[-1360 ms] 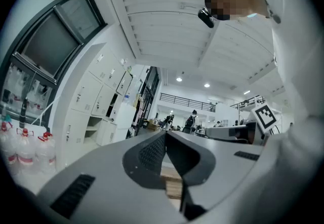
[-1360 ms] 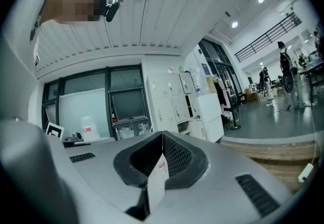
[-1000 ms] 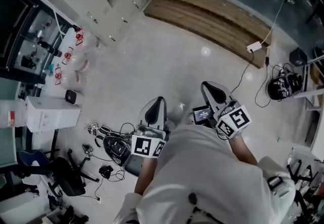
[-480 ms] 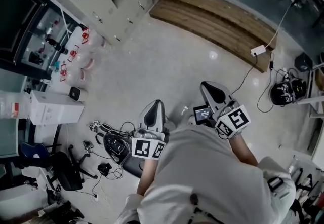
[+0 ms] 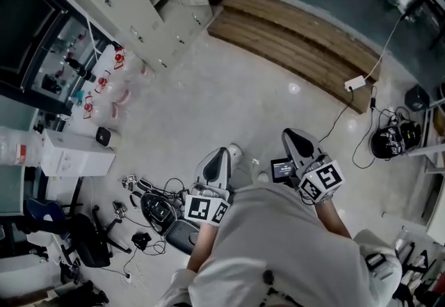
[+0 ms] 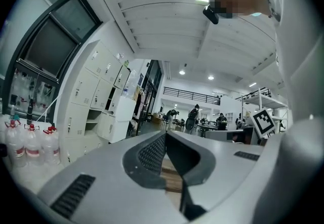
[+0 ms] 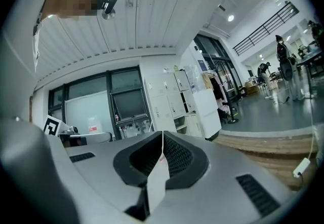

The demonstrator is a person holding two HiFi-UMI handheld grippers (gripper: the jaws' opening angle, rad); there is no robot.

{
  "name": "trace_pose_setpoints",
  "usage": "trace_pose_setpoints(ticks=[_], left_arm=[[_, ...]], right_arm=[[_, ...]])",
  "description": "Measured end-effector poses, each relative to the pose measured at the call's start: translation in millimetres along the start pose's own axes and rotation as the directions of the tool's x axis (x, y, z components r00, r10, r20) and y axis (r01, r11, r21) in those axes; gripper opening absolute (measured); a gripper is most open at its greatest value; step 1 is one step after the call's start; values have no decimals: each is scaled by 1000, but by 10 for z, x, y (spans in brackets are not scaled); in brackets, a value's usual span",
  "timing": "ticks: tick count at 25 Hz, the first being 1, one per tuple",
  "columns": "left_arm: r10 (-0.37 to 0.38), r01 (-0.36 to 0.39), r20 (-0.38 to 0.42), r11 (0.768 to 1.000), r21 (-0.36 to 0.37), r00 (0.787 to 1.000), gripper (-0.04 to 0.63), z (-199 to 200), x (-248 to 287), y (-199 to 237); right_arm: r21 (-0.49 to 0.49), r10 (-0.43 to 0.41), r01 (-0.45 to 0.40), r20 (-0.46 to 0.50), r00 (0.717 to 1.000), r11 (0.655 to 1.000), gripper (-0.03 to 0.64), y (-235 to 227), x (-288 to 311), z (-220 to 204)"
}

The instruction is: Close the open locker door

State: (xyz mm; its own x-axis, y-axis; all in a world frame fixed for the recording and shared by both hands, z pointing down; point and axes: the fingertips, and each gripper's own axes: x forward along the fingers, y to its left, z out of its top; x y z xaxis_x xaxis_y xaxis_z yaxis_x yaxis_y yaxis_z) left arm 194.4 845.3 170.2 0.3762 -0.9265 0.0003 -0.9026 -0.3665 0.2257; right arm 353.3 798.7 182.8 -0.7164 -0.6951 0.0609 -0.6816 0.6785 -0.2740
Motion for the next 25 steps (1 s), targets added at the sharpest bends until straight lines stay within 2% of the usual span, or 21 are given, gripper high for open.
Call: trace_pose_setpoints(ticks=[4,7,13,25], left_arm=[[-5,5,-6,1000,-12,1000,8,-35,225,244],[-43,43,-5,999,-11,999,8,-15,522,341],[-95,96,36,995,-32,995,8,154,1169,559],[-143,144,17,989,-35,990,8,312,1964,1375]], right_arm=[[-22,-43,43,4,999,999,29,-172,224,14],[-21,-75,75,-3,997,997,29,-319,390,44],[-44,-87,86,-38,995,995,29,-632,865,148],[-39,-125,124,-27,992,992,29,-992,1946,312]])
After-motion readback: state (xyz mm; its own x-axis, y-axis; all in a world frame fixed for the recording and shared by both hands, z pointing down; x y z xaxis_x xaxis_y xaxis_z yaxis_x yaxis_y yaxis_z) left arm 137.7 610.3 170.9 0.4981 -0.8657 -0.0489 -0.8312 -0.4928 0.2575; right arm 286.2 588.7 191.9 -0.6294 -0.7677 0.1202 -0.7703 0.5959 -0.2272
